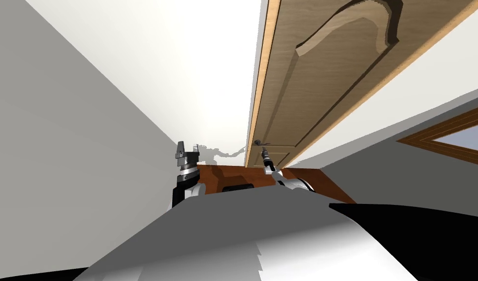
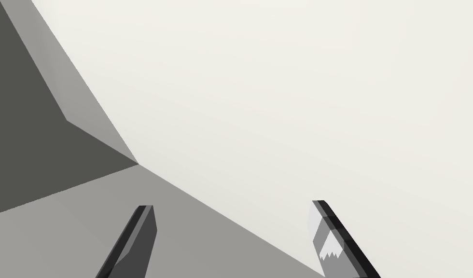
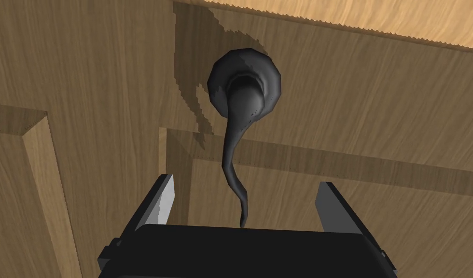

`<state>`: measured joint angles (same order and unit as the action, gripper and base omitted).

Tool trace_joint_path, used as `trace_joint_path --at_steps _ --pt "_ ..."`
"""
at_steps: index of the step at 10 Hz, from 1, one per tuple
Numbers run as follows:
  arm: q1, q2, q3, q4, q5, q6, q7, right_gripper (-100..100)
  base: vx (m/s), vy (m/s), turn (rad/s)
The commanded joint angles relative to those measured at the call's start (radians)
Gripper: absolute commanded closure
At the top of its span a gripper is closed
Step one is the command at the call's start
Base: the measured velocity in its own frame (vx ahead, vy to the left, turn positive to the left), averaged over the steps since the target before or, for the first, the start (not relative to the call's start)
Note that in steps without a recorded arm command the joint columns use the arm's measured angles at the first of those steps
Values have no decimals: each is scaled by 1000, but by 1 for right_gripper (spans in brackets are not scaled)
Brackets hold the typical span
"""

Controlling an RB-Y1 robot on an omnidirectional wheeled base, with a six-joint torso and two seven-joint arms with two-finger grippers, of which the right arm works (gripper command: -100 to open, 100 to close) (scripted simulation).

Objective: Pull the door open

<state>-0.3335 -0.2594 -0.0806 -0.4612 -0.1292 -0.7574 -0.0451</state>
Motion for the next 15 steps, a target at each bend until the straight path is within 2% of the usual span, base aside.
trace_joint_path --at_steps 1,2,3,4,5,8,9,10,15 --pt "26 -28 -7 -9 -6 -3 -22 -100 95 44 176" --pt "38 -48 -11 -4 -10 -12 -38 -100 210 34 192" --pt "44 -58 -13 -2 -12 -16 -47 -100 186 18 98" --pt "44 -58 -13 -2 -12 -16 -47 -100 85 10 16" --pt "62 -86 -20 5 -18 -29 -70 -100 119 28 158" --pt "89 -130 -30 16 -27 -49 -106 -100 195 12 130" --pt "81 -121 -28 14 -25 -44 -97 -100 80 -5 21" --pt "81 -121 -28 14 -25 -44 -97 100 -9 1 -17" --pt "81 -121 -28 14 -25 -44 -97 100 -16 0 1"
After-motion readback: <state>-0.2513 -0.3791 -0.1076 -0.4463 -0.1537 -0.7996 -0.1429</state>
